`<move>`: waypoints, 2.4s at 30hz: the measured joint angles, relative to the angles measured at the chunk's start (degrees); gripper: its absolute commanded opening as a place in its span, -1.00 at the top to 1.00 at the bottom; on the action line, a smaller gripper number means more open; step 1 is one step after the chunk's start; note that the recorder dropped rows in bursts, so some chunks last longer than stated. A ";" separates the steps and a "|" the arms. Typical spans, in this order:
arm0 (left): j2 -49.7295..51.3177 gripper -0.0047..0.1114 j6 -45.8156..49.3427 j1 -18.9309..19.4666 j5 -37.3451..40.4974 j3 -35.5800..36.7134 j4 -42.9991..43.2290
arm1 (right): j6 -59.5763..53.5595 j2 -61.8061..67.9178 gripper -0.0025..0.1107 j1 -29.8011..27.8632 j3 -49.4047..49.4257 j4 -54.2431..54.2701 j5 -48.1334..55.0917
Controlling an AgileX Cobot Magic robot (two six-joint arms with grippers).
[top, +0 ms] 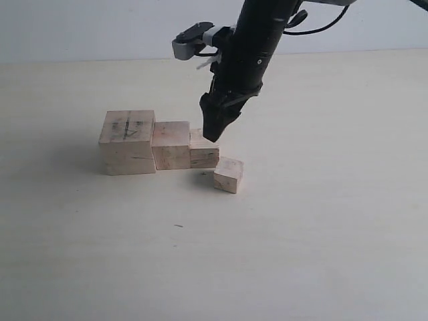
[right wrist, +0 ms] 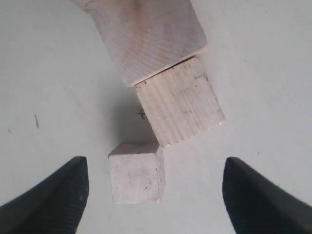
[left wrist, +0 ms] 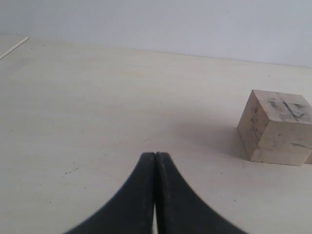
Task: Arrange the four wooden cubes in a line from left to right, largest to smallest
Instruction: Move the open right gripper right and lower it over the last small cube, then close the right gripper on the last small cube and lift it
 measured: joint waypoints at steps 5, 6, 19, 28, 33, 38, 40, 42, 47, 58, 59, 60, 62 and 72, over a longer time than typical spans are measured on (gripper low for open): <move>0.00 0.92 0.00 0.00 0.00 0.00 0.00 | 3.43 0.00 -0.31 0.00 0.00 0.11 0.04; 0.00 0.92 0.00 0.00 0.00 0.00 0.00 | 3.62 0.00 -0.31 0.00 0.00 0.11 0.04; 0.00 0.92 0.00 0.00 0.00 0.00 0.00 | 5.55 -4.14 -0.31 0.00 0.52 3.17 0.14; 0.00 0.92 0.00 0.00 0.00 0.00 0.00 | 8.38 -12.58 -0.31 0.11 17.21 2.80 -5.27; 0.00 0.92 0.00 0.00 0.00 0.00 0.00 | 8.38 -14.92 -0.31 0.11 22.63 2.80 -11.89; 0.00 0.92 0.00 0.00 0.00 0.00 0.00 | 7.29 -15.03 -0.31 0.11 24.55 2.80 -13.87; 0.00 0.92 0.00 0.00 0.00 0.00 0.00 | 6.12 -15.03 -0.31 0.11 24.80 2.80 -14.57; 0.00 0.92 0.00 0.00 0.00 0.00 0.00 | 5.26 -14.91 -0.31 0.11 24.80 2.80 -15.33; 0.00 0.92 0.00 0.00 0.00 0.00 0.00 | 3.66 -12.70 -0.31 0.11 24.80 2.92 -17.55; 0.00 0.92 0.00 0.00 0.00 0.00 0.00 | -1.60 -6.77 -0.24 0.11 24.80 3.15 -19.26; 0.00 0.92 0.00 0.00 0.00 0.00 0.00 | -1.94 -6.20 -0.24 0.11 24.80 3.27 -19.56; 0.00 0.92 0.00 0.00 0.00 0.00 0.00 | -2.45 -5.90 -0.24 0.11 24.80 3.73 -19.70; 0.00 0.92 0.00 0.00 0.00 0.00 0.00 | -3.61 -5.21 -0.23 0.11 24.80 4.81 -19.83; 0.00 0.92 0.00 0.00 0.00 0.00 0.00 | -5.80 -4.28 0.11 0.11 24.80 6.47 -19.91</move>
